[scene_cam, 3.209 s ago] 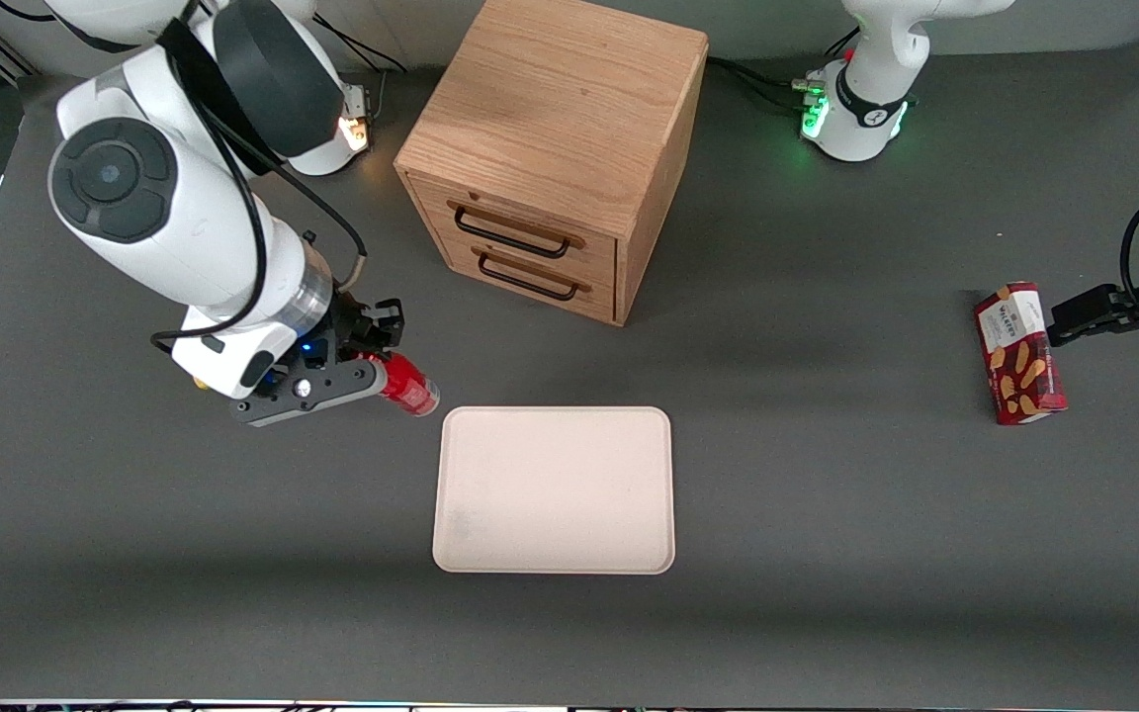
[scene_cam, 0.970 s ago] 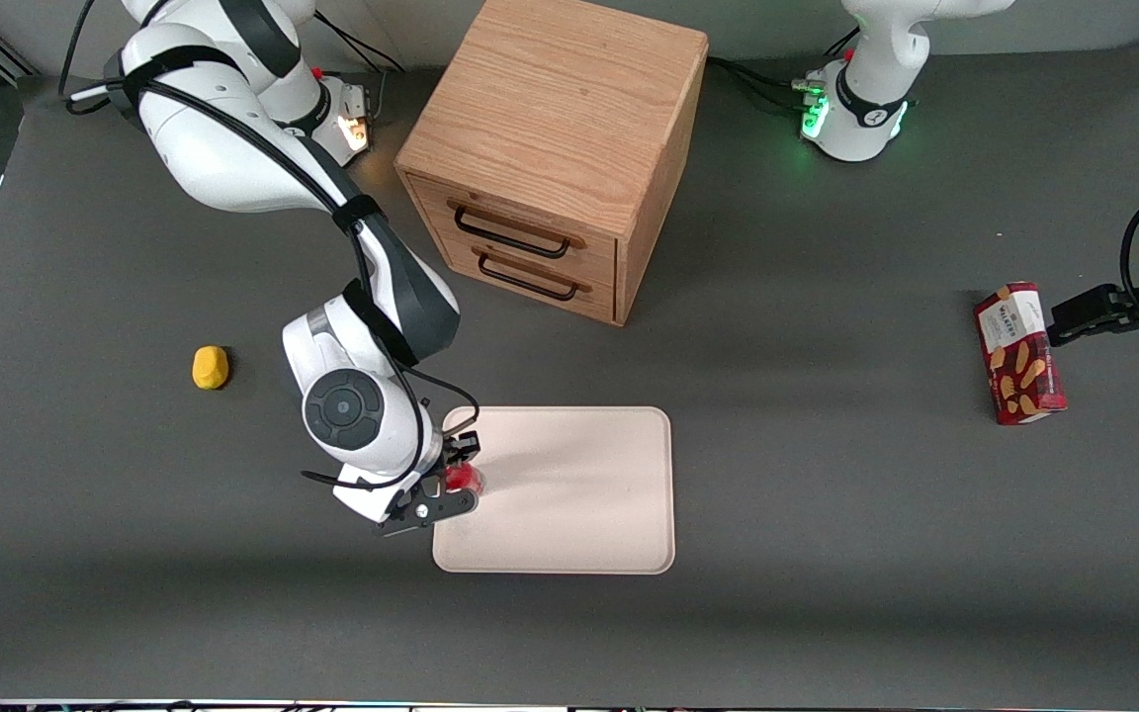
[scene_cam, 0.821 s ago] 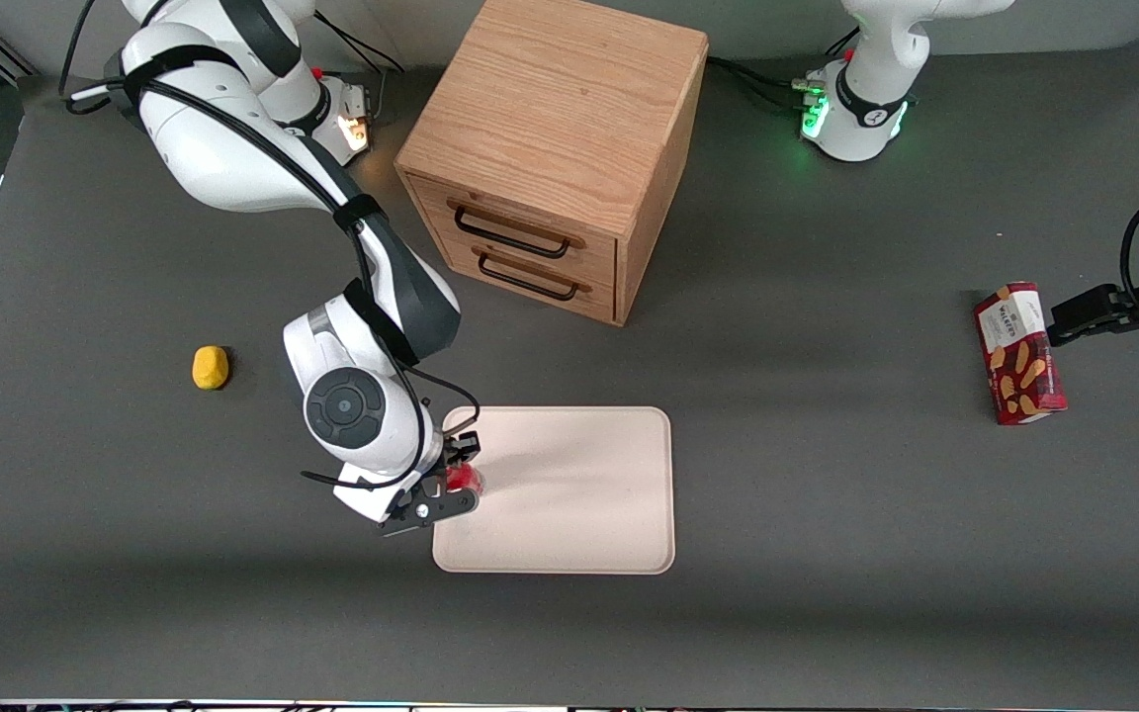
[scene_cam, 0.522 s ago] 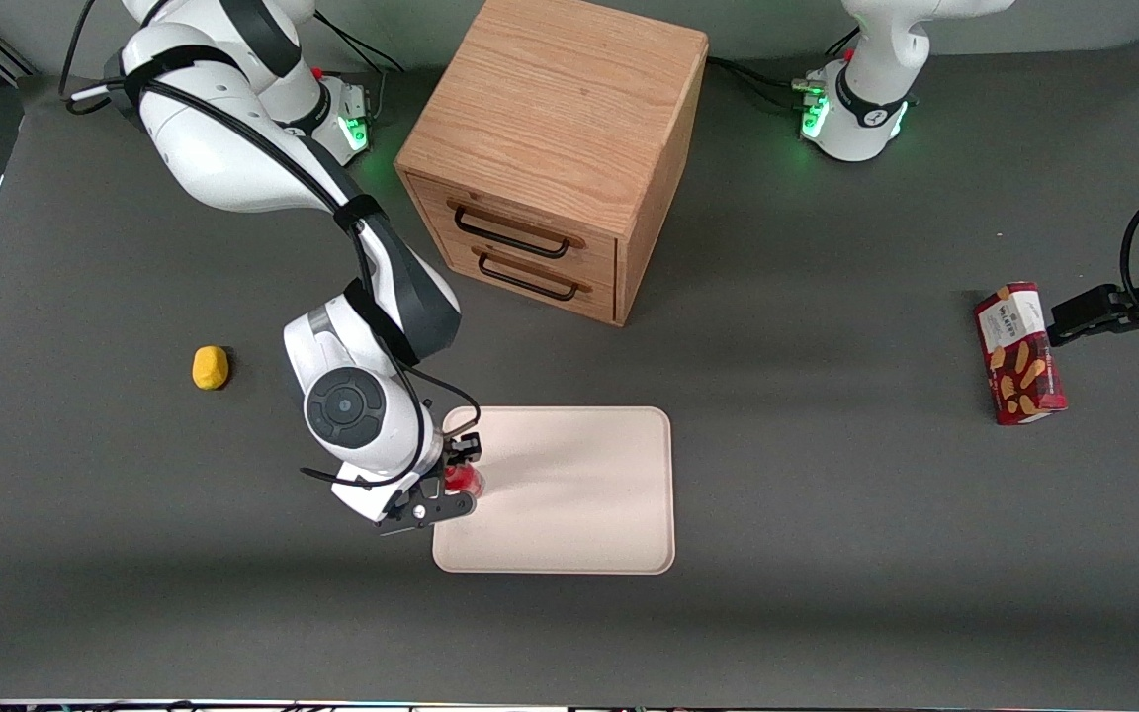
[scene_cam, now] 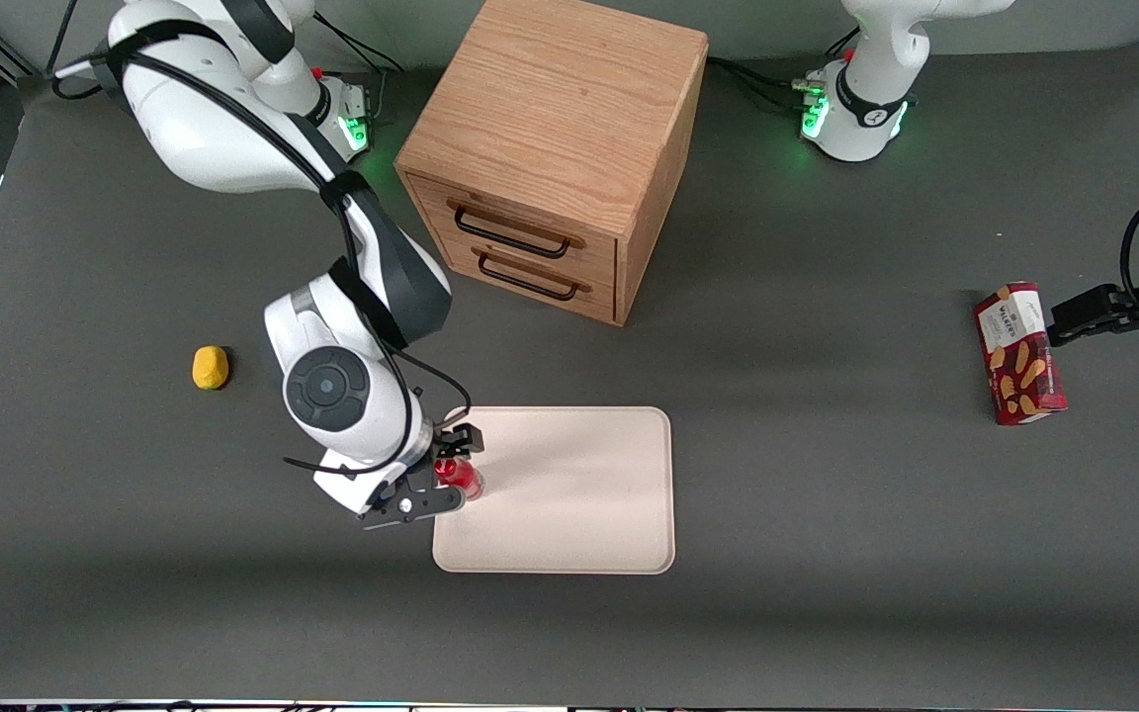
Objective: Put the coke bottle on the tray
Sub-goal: 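Lower the bottle upright onto the tray and open the right gripper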
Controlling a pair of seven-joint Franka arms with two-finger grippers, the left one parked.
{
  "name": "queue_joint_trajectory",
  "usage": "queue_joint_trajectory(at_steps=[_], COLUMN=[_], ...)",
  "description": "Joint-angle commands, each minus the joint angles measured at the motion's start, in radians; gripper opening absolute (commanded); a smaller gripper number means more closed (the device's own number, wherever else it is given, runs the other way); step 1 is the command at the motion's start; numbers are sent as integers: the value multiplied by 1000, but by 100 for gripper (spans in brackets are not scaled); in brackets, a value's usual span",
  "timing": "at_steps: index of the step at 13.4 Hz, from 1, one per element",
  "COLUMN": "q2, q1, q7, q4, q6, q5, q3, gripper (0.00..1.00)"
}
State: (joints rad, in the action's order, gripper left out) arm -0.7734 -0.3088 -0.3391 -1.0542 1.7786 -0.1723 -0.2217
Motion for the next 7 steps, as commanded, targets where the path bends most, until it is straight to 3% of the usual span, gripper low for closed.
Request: queue_joint_trajectory(at_steps=[1,7], q2=[101,313], q1=[-9,37], q7=[-32,-15], q4=[-17,-27], q6=[-105,-359], q5=[-16,-6], q3=[5,-1], gripper=[100,100])
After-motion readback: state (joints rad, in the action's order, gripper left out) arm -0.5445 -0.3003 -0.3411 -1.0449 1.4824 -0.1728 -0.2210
